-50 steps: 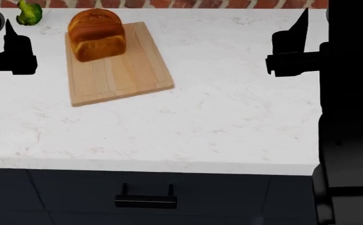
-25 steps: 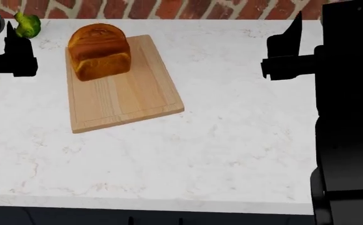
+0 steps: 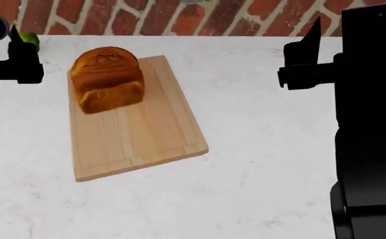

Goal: Pick up the wedge of cheese and place it on the slice of bread to prepare a simple cheese on bread dish.

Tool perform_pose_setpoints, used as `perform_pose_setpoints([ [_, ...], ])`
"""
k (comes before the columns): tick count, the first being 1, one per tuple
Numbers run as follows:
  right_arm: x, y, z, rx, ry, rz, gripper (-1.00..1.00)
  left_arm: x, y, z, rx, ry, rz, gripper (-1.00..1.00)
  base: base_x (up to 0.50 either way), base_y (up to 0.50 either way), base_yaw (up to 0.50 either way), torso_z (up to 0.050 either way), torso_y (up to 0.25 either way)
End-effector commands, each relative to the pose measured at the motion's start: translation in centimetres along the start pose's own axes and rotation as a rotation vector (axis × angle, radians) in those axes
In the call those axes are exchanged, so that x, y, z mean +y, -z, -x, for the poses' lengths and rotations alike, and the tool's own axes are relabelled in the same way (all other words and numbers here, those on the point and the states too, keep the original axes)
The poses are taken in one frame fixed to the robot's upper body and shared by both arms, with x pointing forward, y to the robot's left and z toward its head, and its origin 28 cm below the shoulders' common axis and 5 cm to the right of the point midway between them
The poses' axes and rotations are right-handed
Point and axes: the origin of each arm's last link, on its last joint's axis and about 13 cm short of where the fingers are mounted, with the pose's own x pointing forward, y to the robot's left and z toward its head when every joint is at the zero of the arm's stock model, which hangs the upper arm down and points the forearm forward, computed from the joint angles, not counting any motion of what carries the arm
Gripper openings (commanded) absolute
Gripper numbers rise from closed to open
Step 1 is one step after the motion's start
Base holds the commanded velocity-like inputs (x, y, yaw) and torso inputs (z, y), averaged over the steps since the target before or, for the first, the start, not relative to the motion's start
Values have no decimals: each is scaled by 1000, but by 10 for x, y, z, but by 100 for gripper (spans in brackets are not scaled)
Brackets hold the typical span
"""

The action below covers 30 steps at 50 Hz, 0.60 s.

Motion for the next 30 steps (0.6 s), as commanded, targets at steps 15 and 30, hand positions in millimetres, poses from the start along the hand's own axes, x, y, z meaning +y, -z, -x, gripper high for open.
perform_pose_setpoints([
  [15,0,3,1,7,3,-4,100,-2,5,0,14,22,3,100,218,121,0,0,1],
  [30,-1,6,2,12,9,-4,100,-2,7,2,18,25,8,100,153,2,0,0,0],
])
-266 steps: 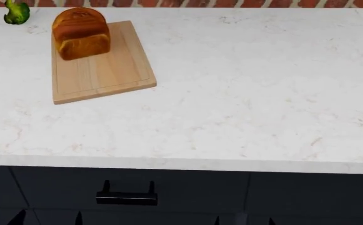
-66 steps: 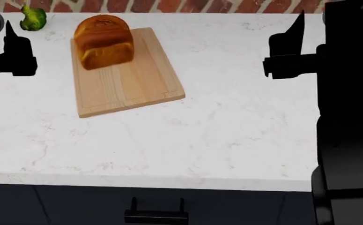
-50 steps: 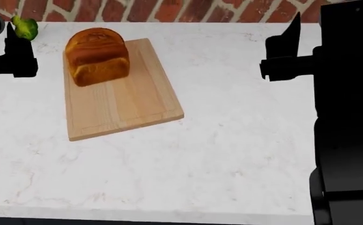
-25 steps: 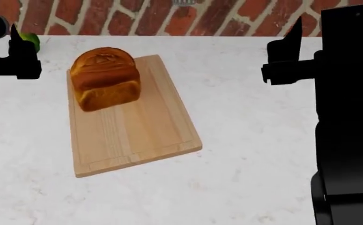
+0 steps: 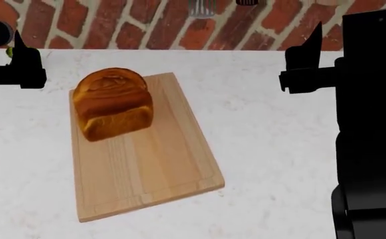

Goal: Pick up the wedge of cheese and place it on the slice of bread to prepare a simple cheese on bread dish.

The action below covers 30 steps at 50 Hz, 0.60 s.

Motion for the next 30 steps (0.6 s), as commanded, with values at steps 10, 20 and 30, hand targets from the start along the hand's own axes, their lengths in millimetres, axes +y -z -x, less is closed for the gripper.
perform_pose_setpoints([
  [10,1,1,2,-1,-16,5,100,0,3,0,17,10,7,100,103,0,0,0,0],
  [20,1,6,1,5,-9,-1,100,-1,6,-2,26,9,-4,100,222,0,0,0,1],
  [30,2,9,3,14,-9,3,100,-1,6,0,23,16,0,100,209,0,0,0,0],
])
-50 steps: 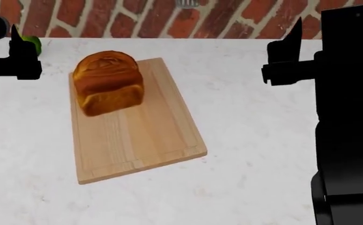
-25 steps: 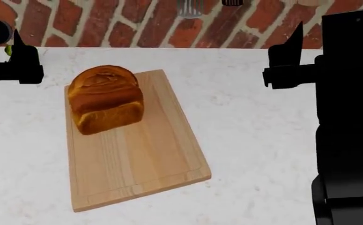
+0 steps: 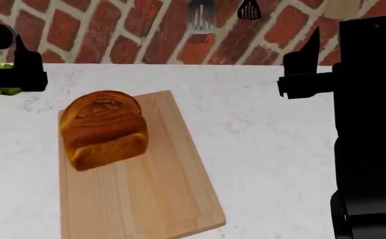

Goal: Pick up the wedge of cheese and place it on the slice of bread to prepare a simple cheese on bread dish.

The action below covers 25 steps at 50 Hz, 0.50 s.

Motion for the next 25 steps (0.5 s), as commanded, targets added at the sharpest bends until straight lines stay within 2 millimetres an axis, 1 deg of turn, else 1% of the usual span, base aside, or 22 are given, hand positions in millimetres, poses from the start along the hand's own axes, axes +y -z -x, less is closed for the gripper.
perform_pose_setpoints([
  [1,1,5,1,8,3,-5,100,0,2,1,7,21,10,100,160,0,0,0,0],
  [11,2,3,2,15,8,-7,100,0,7,2,17,21,11,100,23,0,0,0,1],
  [25,2,6,2,17,6,-12,100,-1,7,3,26,18,8,100,0,0,0,0,0],
])
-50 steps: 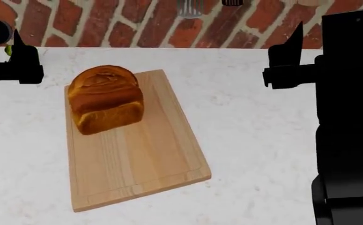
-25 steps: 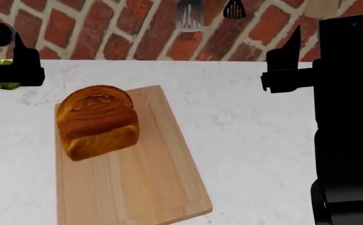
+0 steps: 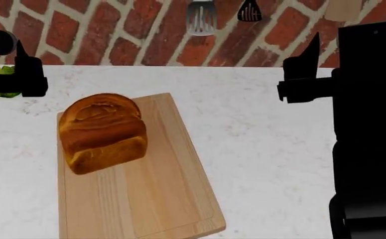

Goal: Pick up the wedge of cheese and place it on the slice of bread to prepare a simple cheese on bread dish.

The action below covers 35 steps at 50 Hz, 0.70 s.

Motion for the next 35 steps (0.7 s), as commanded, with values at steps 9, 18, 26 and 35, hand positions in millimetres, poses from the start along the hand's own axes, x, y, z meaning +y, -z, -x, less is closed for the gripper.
perform_pose_setpoints([
  [9,2,2,2,8,-7,-9,100,1,8,14,15,31,-7,100,0,0,0,0,0],
  [18,2,5,3,19,-5,-20,100,11,12,44,40,21,-50,100,0,0,0,0,0],
  [26,3,9,3,33,-10,-16,100,18,5,69,-2,-6,-151,100,0,0,0,0,0],
  [35,6,12,0,37,-22,-18,100,35,15,86,45,4,-133,100,0,0,0,0,0],
])
